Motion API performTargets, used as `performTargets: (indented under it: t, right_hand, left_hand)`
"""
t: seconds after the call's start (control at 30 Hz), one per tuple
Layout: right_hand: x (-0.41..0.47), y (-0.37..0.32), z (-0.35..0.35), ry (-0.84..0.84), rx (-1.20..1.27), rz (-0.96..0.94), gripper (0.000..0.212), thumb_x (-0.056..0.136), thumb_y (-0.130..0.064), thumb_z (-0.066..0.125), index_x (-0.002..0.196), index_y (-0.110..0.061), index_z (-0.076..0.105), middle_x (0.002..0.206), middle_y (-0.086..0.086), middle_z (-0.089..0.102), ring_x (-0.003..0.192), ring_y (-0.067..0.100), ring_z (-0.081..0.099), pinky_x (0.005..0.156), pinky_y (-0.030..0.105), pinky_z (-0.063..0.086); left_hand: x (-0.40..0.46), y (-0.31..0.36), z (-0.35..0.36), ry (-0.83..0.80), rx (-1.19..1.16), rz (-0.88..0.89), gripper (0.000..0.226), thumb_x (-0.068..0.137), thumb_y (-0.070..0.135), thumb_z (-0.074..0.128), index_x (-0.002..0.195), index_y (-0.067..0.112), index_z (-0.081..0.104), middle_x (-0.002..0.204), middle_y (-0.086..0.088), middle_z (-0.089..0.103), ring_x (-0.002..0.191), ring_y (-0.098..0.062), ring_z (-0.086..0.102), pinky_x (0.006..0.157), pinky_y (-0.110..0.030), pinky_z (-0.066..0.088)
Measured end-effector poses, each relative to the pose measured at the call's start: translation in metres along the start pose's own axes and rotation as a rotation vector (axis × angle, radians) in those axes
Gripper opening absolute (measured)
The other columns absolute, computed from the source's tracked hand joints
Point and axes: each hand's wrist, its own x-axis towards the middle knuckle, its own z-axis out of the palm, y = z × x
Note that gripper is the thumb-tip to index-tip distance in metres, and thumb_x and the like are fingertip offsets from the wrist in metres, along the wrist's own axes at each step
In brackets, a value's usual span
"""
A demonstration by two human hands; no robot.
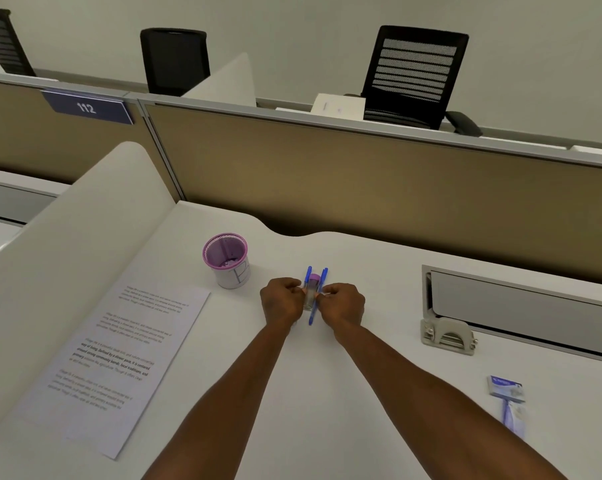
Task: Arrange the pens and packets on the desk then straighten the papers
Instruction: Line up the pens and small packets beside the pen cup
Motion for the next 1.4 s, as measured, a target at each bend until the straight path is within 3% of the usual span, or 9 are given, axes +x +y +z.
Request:
performTargets:
  t: [0.3,0.43,0.57,0.7,0.8,0.97,1.07,1.2,1.4]
  right_hand:
    - [-0.007,0.003,-0.015,-0.016,0.139,-0.010,0.024,0.086,-0.019,0.075,0.109,-0.010,0.075,0.103,0.008,0.075,0.087,0.020,0.073,0.088,0.036,0.059]
    - [-0.031,0.019,-0.055,0.045,0.321,-0.054,0.009,0.087,-0.019,0.072,0.083,-0.027,0.074,0.083,-0.004,0.076,0.061,0.007,0.071,0.066,0.028,0.061]
    - [-0.057,0.067,-0.119,0.221,0.355,-0.042,0.008,0.084,-0.024,0.074,0.077,-0.029,0.073,0.069,-0.009,0.073,0.057,0.008,0.070,0.065,0.031,0.057]
    - [-0.073,0.132,-0.192,0.508,0.181,0.032,0.002,0.082,-0.020,0.074,0.082,-0.022,0.075,0.072,-0.003,0.072,0.070,0.018,0.069,0.078,0.037,0.058]
    - [-0.081,0.177,-0.234,0.589,0.048,0.085,0.008,0.081,-0.015,0.074,0.088,-0.017,0.074,0.081,0.004,0.074,0.073,0.025,0.069,0.079,0.040,0.058]
    - [-0.090,0.215,-0.252,0.467,-0.212,0.172,0.048,0.074,-0.042,0.083,0.107,-0.016,0.060,0.098,0.010,0.071,0.095,0.031,0.067,0.075,0.032,0.048]
    - [-0.093,0.217,-0.247,0.415,-0.216,0.146,0.063,0.070,-0.047,0.085,0.114,-0.015,0.052,0.096,0.009,0.070,0.091,0.029,0.068,0.071,0.028,0.046]
    - [-0.099,0.209,-0.240,0.383,-0.116,0.146,0.055,0.075,-0.037,0.084,0.116,-0.014,0.055,0.091,0.008,0.073,0.085,0.027,0.070,0.074,0.030,0.051]
    - [-0.123,0.188,-0.219,0.269,0.243,0.091,0.033,0.076,-0.041,0.082,0.101,-0.027,0.065,0.086,-0.011,0.070,0.081,0.009,0.068,0.066,0.021,0.053]
  left_hand:
    - [-0.004,-0.002,0.001,0.021,-0.007,0.020,0.024,0.087,0.009,0.071,0.110,0.002,0.073,0.108,-0.014,0.073,0.098,-0.026,0.069,0.095,-0.033,0.053]
    - [-0.026,0.004,0.003,0.127,-0.058,0.108,0.022,0.089,0.018,0.071,0.105,0.004,0.072,0.103,-0.011,0.073,0.093,-0.023,0.067,0.090,-0.030,0.053]
    - [-0.073,0.008,0.016,0.146,-0.164,0.285,0.013,0.087,0.015,0.072,0.099,0.012,0.072,0.097,-0.003,0.071,0.087,-0.015,0.065,0.078,-0.026,0.054]
    - [-0.140,0.001,0.044,-0.006,-0.275,0.337,0.011,0.085,0.011,0.071,0.090,0.021,0.073,0.087,0.013,0.070,0.081,-0.009,0.065,0.061,-0.018,0.053]
    - [-0.187,-0.004,0.070,-0.172,-0.268,0.319,0.011,0.084,0.010,0.072,0.086,0.021,0.074,0.082,0.013,0.071,0.077,-0.008,0.066,0.062,-0.015,0.052]
    - [-0.244,-0.009,0.102,-0.413,-0.184,0.259,0.009,0.084,0.011,0.071,0.085,0.019,0.076,0.082,0.013,0.072,0.077,0.000,0.064,0.066,-0.010,0.049]
    - [-0.265,-0.006,0.111,-0.489,-0.152,0.255,0.009,0.085,0.013,0.070,0.085,0.020,0.076,0.081,0.014,0.072,0.077,0.000,0.065,0.067,-0.008,0.049]
    - [-0.274,0.001,0.114,-0.544,-0.103,0.194,0.008,0.087,0.020,0.070,0.090,0.023,0.076,0.086,0.014,0.074,0.076,0.004,0.066,0.071,-0.008,0.051]
    - [-0.266,0.009,0.111,-0.731,-0.292,-0.060,0.021,0.097,0.030,0.059,0.115,0.029,0.068,0.101,0.002,0.076,0.083,-0.013,0.075,0.074,-0.026,0.061]
